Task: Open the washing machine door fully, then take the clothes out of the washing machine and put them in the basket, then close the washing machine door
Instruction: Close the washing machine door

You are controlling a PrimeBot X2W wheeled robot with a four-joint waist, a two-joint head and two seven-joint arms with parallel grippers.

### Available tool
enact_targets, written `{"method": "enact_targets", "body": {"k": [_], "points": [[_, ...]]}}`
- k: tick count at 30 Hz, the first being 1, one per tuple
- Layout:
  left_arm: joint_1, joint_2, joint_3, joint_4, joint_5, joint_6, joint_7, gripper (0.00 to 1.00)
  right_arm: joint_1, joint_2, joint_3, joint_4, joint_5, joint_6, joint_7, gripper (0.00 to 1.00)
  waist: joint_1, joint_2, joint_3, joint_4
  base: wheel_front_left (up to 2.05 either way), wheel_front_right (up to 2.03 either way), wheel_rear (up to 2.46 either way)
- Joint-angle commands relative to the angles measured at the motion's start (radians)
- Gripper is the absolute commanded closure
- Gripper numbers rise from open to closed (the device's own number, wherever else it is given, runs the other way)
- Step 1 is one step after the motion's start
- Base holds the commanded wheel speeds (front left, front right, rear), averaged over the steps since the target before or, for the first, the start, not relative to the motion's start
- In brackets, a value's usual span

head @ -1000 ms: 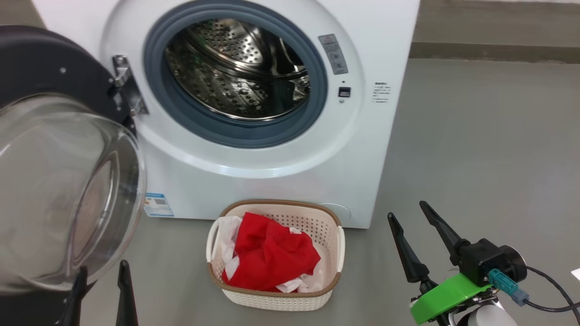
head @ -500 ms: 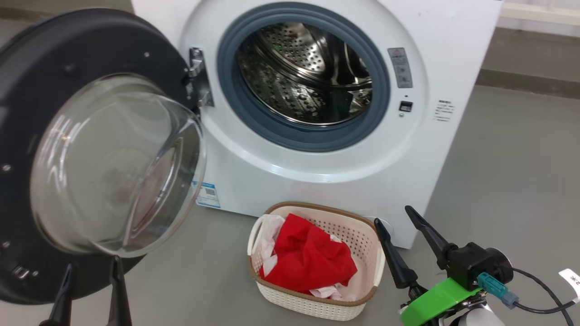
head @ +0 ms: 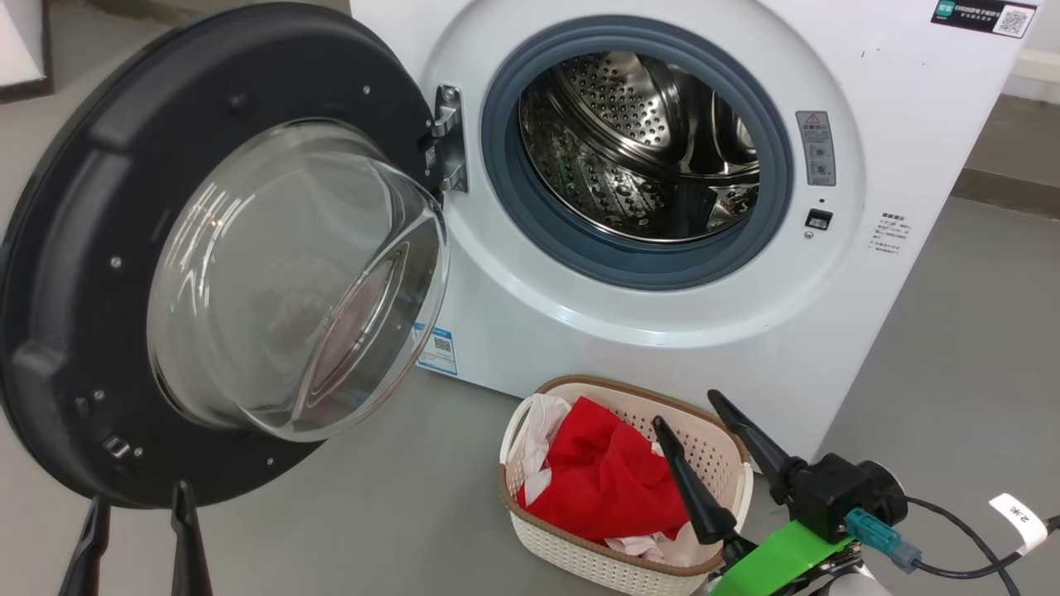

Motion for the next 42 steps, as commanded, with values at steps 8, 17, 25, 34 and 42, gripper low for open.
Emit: {"method": "enact_targets", "body": {"k": [8, 17, 25, 34, 42], "points": [[-0.005, 0.008, 0.045, -0.032, -0.007, 0.013, -0.019, 0.60, -0.054, 0.001, 0.043, -0.012, 0.009, 0.006, -0.006, 0.00, 0.0000, 0.0000, 0.007, 0.007, 0.00, 0.00, 0.00], [-0.063, 0.032, 0.108, -0.042, 0.001, 0.048, -0.057, 1.00, -0.051, 0.001, 0.041, -0.002, 0.006, 0.006, -0.006, 0.00, 0.0000, 0.0000, 0.005, 0.004, 0.00, 0.00, 0.00], [-0.211, 0.077, 0.208, -0.016, -0.063, 0.062, -0.068, 1.00, -0.040, 0.001, 0.029, -0.005, 0.007, 0.006, -0.006, 0.00, 0.0000, 0.0000, -0.007, -0.011, 0.00, 0.00, 0.00], [-0.470, 0.136, 0.304, 0.276, -0.261, -0.028, -0.077, 1.00, -0.034, 0.001, 0.030, -0.002, 0.004, 0.006, -0.006, 0.00, 0.0000, 0.0000, -0.016, -0.033, 0.00, 0.00, 0.00], [-0.724, 0.186, 0.325, 0.613, -0.415, -0.076, 0.051, 1.00, -0.027, 0.001, 0.017, 0.014, -0.010, 0.006, -0.006, 0.00, 0.0000, 0.0000, -0.019, -0.060, 0.00, 0.00, 0.00]]}}
